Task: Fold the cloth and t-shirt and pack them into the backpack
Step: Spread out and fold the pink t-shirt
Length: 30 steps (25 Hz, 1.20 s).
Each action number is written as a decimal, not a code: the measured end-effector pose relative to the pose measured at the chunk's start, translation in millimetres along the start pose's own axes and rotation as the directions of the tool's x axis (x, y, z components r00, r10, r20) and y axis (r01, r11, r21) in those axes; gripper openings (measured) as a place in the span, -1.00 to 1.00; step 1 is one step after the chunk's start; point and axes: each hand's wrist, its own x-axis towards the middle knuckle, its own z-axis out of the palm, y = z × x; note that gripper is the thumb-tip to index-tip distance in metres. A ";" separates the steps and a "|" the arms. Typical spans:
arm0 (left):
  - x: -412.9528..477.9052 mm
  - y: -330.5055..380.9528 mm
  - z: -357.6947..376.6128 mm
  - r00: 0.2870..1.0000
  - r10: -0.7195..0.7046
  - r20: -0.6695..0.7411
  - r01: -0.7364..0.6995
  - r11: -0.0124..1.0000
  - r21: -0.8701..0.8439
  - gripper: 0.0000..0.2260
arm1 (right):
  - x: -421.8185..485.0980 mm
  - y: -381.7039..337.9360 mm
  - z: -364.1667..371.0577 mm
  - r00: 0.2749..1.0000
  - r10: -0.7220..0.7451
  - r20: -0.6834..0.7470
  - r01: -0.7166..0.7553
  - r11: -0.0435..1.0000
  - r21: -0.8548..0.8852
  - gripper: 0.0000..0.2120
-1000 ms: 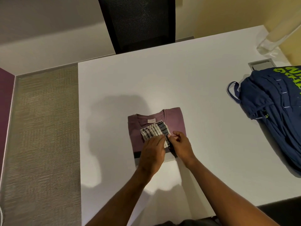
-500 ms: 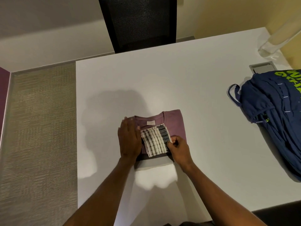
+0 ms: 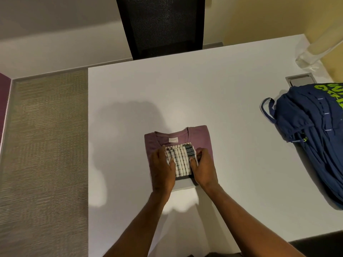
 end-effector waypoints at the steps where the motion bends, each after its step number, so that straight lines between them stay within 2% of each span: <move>1: -4.1 2.1 1.3 0.997 0.065 -0.037 -0.062 0.996 0.068 -0.53 | -2.9 1.0 -1.5 0.998 -0.047 -0.041 0.044 0.997 -0.069 -0.83; 3: -18.0 9.2 10.3 0.969 0.243 -0.041 -0.236 0.965 0.118 -0.51 | -10.3 2.2 -3.6 0.977 -0.186 -0.105 0.165 0.970 -0.180 -0.76; 4: -25.6 14.0 17.9 0.949 0.316 -0.010 -0.312 0.943 0.119 -0.49 | -12.9 5.4 -2.9 0.966 -0.240 -0.097 0.213 0.951 -0.226 -0.67; 6: -36.0 19.8 35.5 0.930 0.365 0.051 -0.368 0.923 0.112 -0.44 | -16.3 16.1 1.9 0.957 -0.289 -0.010 0.270 0.905 -0.330 -0.49; 11: -33.9 12.6 61.1 0.966 0.251 0.059 -0.257 0.953 0.158 -0.48 | -6.2 48.3 8.9 0.967 -0.168 0.194 0.239 0.862 -0.448 -0.35; 14: -29.2 6.0 70.3 0.967 0.252 0.041 -0.255 0.947 0.196 -0.49 | 1.7 49.7 11.2 0.950 -0.173 0.259 0.284 0.822 -0.494 -0.26; 18: -15.5 -6.1 64.3 0.971 0.236 0.031 -0.237 0.947 0.219 -0.41 | 8.8 35.1 19.3 0.934 -0.195 0.297 0.316 0.840 -0.441 -0.11; 20: 0.1 -18.3 50.9 0.963 0.264 0.052 -0.268 0.925 0.270 -0.42 | 12.7 24.8 26.9 0.920 -0.227 0.320 0.347 0.853 -0.390 -0.14; 22: 20.8 -34.1 33.9 0.951 0.298 0.077 -0.307 0.897 0.319 -0.41 | 14.9 11.6 36.2 0.916 -0.255 0.311 0.365 0.852 -0.375 -0.26; 26: 72.4 -70.8 -9.7 0.961 0.274 0.046 -0.275 0.918 0.287 -0.30 | 7.8 -11.0 59.2 0.920 -0.317 0.230 0.386 0.834 -0.395 -0.39; 30: 112.9 -111.7 -48.9 0.938 0.340 0.063 -0.341 0.884 0.319 -0.44 | -12.0 -13.8 78.7 0.899 -0.399 0.182 0.438 0.825 -0.357 -0.40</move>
